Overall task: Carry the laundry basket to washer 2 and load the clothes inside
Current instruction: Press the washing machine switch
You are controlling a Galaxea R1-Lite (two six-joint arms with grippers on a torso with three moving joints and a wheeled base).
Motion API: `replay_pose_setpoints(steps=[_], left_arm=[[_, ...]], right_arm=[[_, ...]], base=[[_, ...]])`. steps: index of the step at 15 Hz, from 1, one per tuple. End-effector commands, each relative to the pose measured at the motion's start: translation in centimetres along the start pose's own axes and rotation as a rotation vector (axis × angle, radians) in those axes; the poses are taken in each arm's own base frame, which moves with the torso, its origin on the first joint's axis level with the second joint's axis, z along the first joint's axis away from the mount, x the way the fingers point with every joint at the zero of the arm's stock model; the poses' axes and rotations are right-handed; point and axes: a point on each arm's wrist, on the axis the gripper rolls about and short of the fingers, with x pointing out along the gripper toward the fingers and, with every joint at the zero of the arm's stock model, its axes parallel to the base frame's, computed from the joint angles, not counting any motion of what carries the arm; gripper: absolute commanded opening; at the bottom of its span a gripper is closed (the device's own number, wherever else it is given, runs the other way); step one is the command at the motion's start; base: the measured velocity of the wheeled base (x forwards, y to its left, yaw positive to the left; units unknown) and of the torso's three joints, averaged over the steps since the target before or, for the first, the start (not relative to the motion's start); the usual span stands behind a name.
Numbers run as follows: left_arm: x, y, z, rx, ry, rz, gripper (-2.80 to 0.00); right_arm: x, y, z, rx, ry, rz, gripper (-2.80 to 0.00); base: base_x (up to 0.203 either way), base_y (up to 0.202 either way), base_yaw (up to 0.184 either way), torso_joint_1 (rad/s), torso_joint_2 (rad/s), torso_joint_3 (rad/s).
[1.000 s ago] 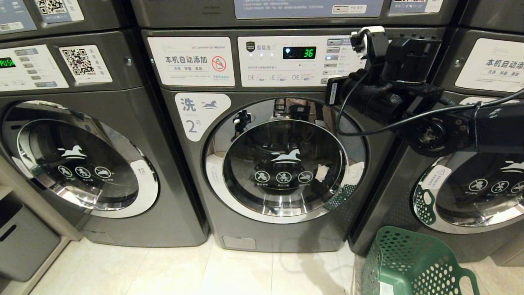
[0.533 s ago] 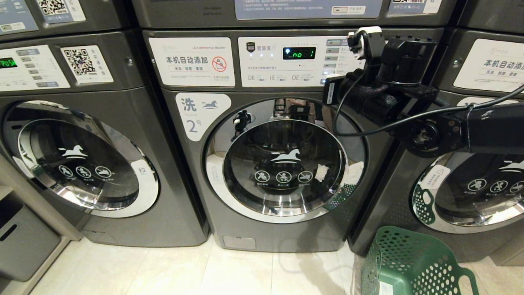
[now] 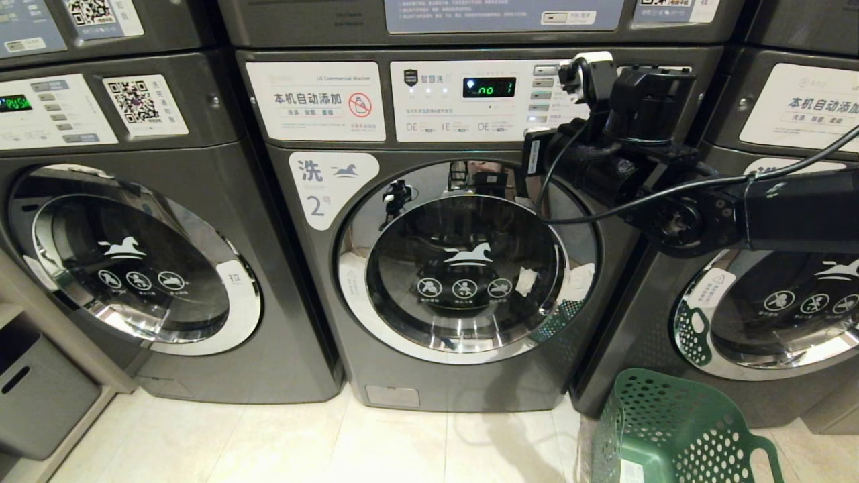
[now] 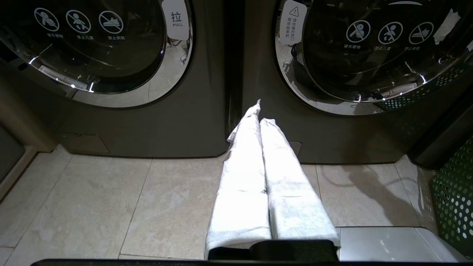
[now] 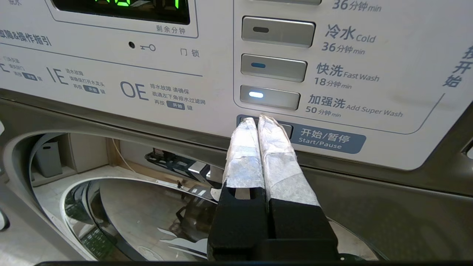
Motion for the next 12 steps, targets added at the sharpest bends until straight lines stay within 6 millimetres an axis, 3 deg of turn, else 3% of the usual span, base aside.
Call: replay_pose_setpoints(steps=[1, 6, 12], left_arm=[[0.0, 0.0, 0.0, 0.000, 0.000, 0.000, -2.80], [0.0, 0.0, 0.0, 0.000, 0.000, 0.000, -2.80], [0.0, 0.0, 0.0, 0.000, 0.000, 0.000, -2.80]], right_arm=[[-0.4, -0.1, 0.5, 0.002, -0.011, -0.007, -2.80], [-1.4, -0.4, 1.9, 0.024, -0.032, -0.015, -2.80], [-1.3, -0.4, 1.3, 0.022, -0.017, -0.015, -2.80]], base=[[0.000, 0.000, 0.000, 0.000, 0.00, 0.000], [0.000, 0.000, 0.000, 0.000, 0.00, 0.000], [0.000, 0.000, 0.000, 0.000, 0.00, 0.000]])
